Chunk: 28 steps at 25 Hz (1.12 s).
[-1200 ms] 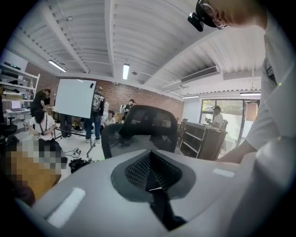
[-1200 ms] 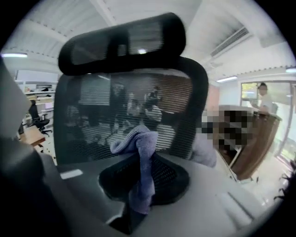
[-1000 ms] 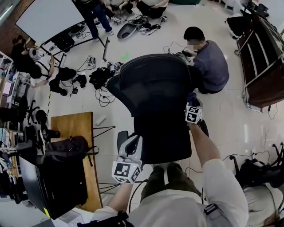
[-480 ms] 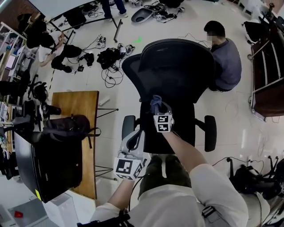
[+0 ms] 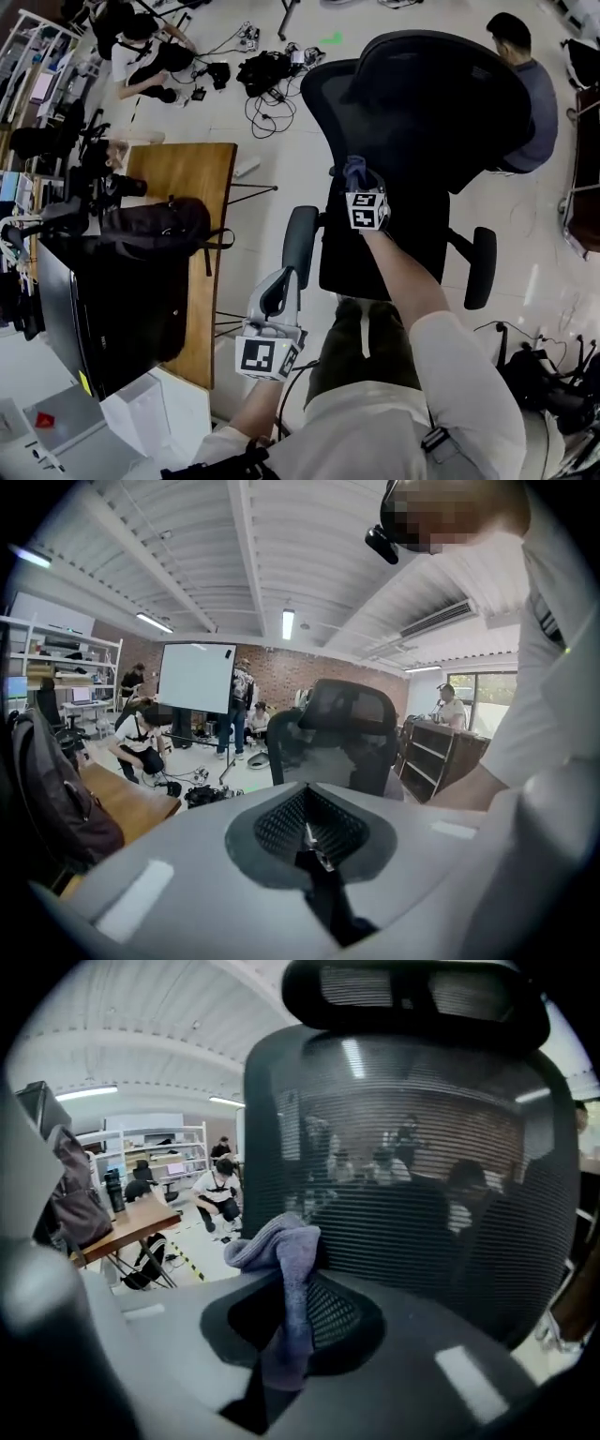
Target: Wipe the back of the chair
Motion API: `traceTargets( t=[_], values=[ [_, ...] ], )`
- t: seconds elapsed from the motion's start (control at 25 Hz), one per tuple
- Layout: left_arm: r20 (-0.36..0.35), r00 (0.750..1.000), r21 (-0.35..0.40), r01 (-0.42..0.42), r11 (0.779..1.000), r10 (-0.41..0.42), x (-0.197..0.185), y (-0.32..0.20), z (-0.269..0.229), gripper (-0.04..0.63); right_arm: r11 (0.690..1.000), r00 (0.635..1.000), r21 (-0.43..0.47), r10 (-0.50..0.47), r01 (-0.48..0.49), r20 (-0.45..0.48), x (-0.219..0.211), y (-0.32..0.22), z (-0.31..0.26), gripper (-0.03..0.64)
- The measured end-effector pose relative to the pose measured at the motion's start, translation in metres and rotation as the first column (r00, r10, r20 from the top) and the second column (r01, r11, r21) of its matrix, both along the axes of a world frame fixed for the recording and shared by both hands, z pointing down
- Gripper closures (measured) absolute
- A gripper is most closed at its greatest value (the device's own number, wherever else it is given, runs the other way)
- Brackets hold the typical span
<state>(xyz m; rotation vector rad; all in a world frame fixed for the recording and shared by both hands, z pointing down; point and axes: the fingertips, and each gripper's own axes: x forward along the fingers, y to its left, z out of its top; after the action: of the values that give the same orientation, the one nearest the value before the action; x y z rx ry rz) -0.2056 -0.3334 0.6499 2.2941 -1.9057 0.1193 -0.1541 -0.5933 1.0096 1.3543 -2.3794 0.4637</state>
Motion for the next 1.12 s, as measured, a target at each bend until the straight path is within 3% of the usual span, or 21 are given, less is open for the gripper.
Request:
traceTargets(
  t=[0.2, 0.36, 0.48, 0.56, 0.68, 0.76, 0.92, 1.04, 1.12],
  values=[
    [-0.019, 0.997, 0.025, -0.075, 0.997, 0.075, 0.023, -0.016, -0.023, 0.575, 0.973, 0.973, -0.033, 0.228, -0.229, -0.036, 0.150, -0.001, 0.003, 0.568],
    [-0.046, 0.988, 0.015, -0.150, 0.989, 0.151, 0.064, -0.064, -0.008, 0.575, 0.893, 0.901, -0.120, 0.428, -0.434, -0.073, 0.274, -0.019, 0.032, 0.568],
    [-0.067, 0.975, 0.020, -0.211, 0.977, 0.212, 0.097, -0.093, 0.009, 0.575, 0.854, 0.866, -0.146, 0.493, -0.499, -0.078, 0.323, -0.029, 0.056, 0.568],
    [-0.078, 0.964, 0.035, -0.251, 0.967, 0.253, 0.115, -0.096, -0.003, 0.575, 0.861, 0.871, -0.131, 0.485, -0.492, -0.080, 0.333, -0.030, 0.042, 0.568],
    [-0.074, 0.962, 0.022, -0.261, 0.965, 0.262, 0.120, -0.099, 0.014, 0.575, 0.871, 0.878, -0.113, 0.475, -0.478, -0.049, 0.319, -0.026, 0.041, 0.568],
    [-0.059, 0.966, -0.001, -0.250, 0.968, 0.250, 0.108, -0.108, 0.052, 0.575, 0.896, 0.900, -0.093, 0.436, -0.434, 0.004, 0.280, -0.020, 0.065, 0.568],
    [-0.047, 0.983, -0.028, -0.177, 0.984, 0.176, 0.069, -0.109, 0.084, 0.575, 0.986, 0.982, -0.031, 0.168, -0.165, 0.086, 0.129, 0.016, 0.072, 0.568],
    [-0.040, 0.991, -0.010, -0.128, 0.992, 0.127, 0.056, -0.084, 0.072, 0.575, 0.999, 0.994, -0.031, 0.023, -0.020, 0.105, 0.032, 0.039, 0.072, 0.568],
    [-0.029, 0.994, 0.004, -0.108, 0.994, 0.109, 0.044, -0.062, 0.084, 0.575, 0.999, 0.994, -0.049, -0.014, 0.019, 0.109, -0.018, 0.046, 0.108, 0.568]
  ],
)
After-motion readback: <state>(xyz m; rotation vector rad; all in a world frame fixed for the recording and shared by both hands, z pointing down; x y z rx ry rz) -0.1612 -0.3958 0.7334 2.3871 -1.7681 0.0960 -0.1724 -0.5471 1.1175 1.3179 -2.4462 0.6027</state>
